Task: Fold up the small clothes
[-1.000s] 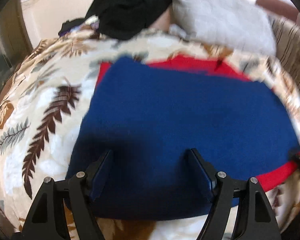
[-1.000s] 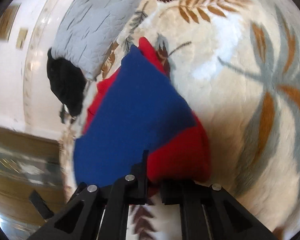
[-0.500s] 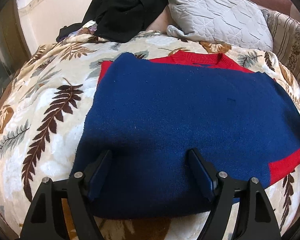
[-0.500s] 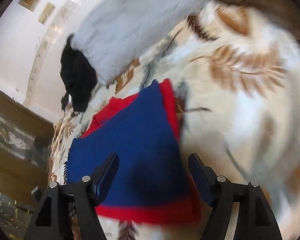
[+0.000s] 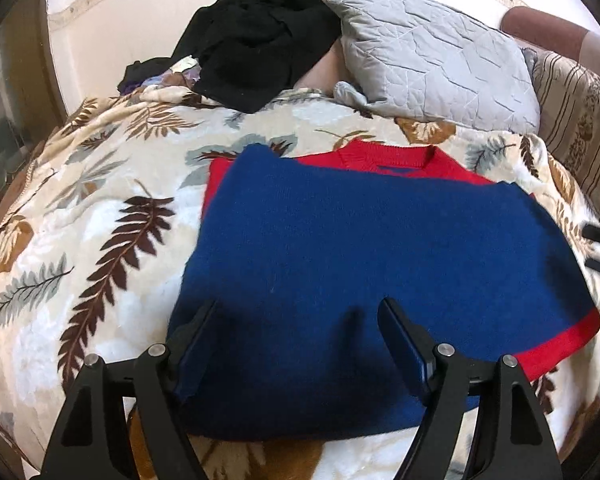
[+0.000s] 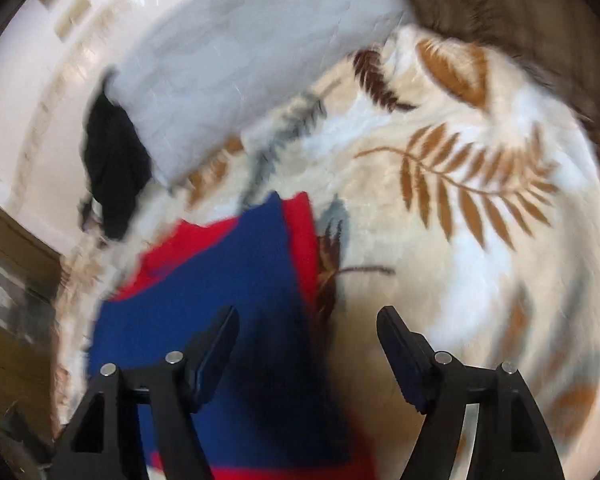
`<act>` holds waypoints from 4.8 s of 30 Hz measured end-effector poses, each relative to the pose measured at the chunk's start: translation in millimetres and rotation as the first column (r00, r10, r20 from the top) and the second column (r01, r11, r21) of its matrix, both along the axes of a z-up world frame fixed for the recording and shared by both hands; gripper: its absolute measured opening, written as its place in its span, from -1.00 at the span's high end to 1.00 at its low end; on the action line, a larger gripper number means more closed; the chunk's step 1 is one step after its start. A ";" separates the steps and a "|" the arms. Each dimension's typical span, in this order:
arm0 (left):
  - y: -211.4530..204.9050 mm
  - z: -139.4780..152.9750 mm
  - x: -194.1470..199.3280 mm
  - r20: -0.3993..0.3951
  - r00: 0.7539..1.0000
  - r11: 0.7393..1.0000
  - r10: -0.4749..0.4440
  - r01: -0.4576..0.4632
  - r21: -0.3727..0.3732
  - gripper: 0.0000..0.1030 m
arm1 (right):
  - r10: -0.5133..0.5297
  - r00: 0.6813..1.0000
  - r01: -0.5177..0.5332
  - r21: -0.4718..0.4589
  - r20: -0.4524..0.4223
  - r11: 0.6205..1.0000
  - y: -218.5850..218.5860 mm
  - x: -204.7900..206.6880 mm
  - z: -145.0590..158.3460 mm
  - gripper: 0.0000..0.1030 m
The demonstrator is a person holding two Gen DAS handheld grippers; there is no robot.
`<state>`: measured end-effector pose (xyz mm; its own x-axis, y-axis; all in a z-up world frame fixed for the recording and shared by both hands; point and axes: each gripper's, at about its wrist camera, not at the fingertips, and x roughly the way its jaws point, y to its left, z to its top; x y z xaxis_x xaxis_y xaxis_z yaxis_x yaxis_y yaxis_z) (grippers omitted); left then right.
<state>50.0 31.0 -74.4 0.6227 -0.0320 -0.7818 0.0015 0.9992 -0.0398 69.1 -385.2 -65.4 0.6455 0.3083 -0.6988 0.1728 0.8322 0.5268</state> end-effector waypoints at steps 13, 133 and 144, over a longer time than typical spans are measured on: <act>-39.5 11.7 17.5 -0.027 0.999 0.999 -0.021 0.020 -0.044 -0.55 | -0.098 0.988 0.137 0.393 -0.118 0.909 13.2 -32.3 -64.4 -0.46; 85.3 -40.8 23.3 -0.079 0.997 0.975 0.023 -0.040 -0.220 0.04 | 0.428 0.904 -0.426 0.091 0.007 0.900 233.1 93.5 -19.8 0.17; 89.4 -8.1 0.0 -0.046 0.999 0.945 0.015 -0.029 -0.326 0.08 | 0.419 0.908 -0.415 0.097 -0.022 0.905 218.5 53.8 -36.9 -0.38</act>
